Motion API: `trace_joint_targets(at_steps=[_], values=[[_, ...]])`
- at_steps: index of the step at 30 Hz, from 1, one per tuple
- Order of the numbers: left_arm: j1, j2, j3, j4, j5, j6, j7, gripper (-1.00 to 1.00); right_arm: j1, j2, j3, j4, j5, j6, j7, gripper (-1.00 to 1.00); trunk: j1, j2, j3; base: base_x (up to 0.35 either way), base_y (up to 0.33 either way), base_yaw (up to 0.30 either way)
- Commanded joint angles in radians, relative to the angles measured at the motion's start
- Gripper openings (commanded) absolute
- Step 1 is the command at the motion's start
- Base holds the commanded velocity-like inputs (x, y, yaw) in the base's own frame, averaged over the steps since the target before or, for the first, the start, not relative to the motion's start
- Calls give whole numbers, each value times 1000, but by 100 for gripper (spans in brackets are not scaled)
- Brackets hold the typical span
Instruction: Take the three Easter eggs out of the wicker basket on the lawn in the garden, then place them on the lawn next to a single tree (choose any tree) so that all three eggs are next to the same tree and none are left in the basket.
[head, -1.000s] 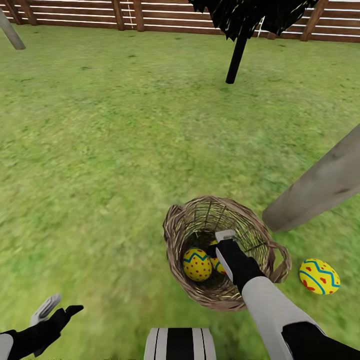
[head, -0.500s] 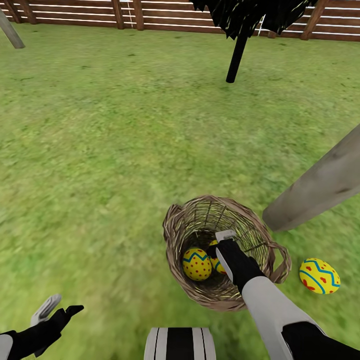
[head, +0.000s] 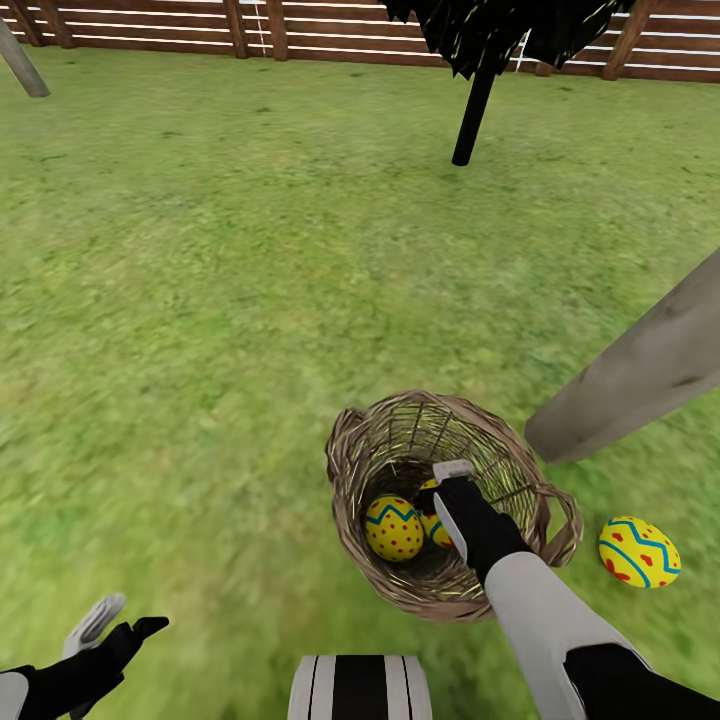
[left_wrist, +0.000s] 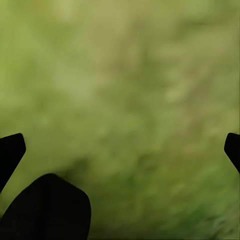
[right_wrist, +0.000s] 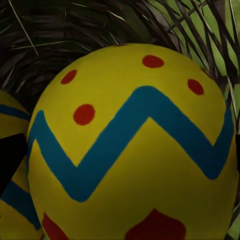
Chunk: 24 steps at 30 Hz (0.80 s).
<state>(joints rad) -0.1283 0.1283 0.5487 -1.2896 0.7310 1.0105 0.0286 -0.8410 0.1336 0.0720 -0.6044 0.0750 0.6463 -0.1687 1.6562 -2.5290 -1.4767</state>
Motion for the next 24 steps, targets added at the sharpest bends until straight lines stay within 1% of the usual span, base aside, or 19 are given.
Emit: trace_joint_targets(at_steps=[1, 8, 12, 18, 24], values=[[-1, 0, 1, 3, 4, 5, 3, 100, 0, 0, 1, 11, -14, 4, 1, -100, 0, 0, -1, 0, 0, 0], [-1, 0, 1, 8, 3, 4, 4, 100, 0, 0, 0, 11, -14, 4, 2, -100, 0, 0, -1, 0, 0, 0], [-1, 0, 1, 9, 1, 3, 4, 100, 0, 0, 0, 11, -14, 4, 2, -100, -2, 1, 15, 0, 0, 0], [-1, -1, 1, 9, 2, 3, 4, 100, 0, 0, 0, 11, -14, 4, 2, -100, -2, 1, 15, 0, 0, 0], [-1, 0, 2, 9, 1, 3, 4, 100, 0, 0, 0, 9, -13, 4, 2, -100, -4, 2, 38, 0, 0, 0]])
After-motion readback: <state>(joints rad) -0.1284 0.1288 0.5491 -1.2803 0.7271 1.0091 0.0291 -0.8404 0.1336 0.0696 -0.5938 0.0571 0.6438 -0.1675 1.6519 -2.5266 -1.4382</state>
